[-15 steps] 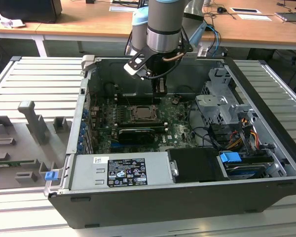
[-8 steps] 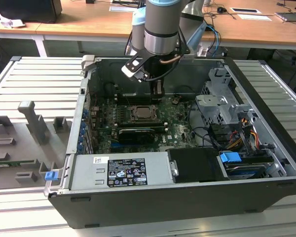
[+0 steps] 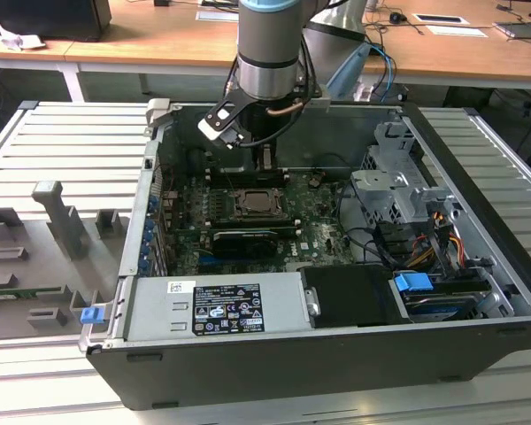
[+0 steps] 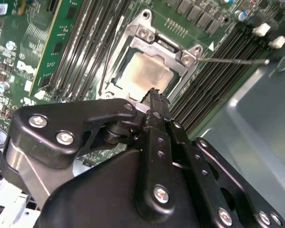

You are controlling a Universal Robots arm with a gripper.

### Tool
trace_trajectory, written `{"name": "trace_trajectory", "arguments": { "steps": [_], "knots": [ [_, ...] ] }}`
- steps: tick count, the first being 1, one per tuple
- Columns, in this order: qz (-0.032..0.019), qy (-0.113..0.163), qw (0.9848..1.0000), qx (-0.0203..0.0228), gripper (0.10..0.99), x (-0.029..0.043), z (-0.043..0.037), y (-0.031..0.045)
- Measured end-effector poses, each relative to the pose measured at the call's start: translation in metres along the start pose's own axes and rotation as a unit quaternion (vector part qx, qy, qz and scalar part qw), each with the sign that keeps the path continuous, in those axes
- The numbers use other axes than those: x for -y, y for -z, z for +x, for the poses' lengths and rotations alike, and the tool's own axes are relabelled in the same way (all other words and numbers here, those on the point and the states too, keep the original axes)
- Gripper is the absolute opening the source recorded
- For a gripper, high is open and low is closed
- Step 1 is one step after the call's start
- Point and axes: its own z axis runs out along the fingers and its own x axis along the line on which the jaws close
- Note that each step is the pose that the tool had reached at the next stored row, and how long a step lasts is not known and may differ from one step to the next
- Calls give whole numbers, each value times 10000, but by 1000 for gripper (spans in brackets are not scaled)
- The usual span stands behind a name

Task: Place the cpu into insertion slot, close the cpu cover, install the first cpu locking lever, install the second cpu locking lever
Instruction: 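Close the cpu cover, then install the first cpu locking lever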

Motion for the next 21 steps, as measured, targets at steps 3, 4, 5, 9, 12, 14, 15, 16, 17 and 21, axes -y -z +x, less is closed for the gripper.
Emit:
{"name": "trace_trajectory", "arguments": {
  "steps": [3, 4, 5, 9, 12, 14, 15, 16, 17, 21],
  "knots": [
    [0, 0, 10000, 0, 106, 47, 1, 0],
    [0, 0, 10000, 0, 106, 54, 1, 0],
    [0, 0, 10000, 0, 106, 58, 1, 1],
    [0, 0, 10000, 0, 106, 56, 4, 146],
    [0, 0, 10000, 0, 106, 53, 6, 277],
    [0, 0, 10000, 0, 106, 52, 8, 358],
    [0, 4, 10000, -1, 106, 51, 8, 367],
    [1, 49, 10000, -2, 106, 51, 9, 367],
    [2, 100, 10000, -3, 106, 52, 9, 367],
    [12, 522, 9986, -11, 106, 52, 8, 365]
  ]
}}
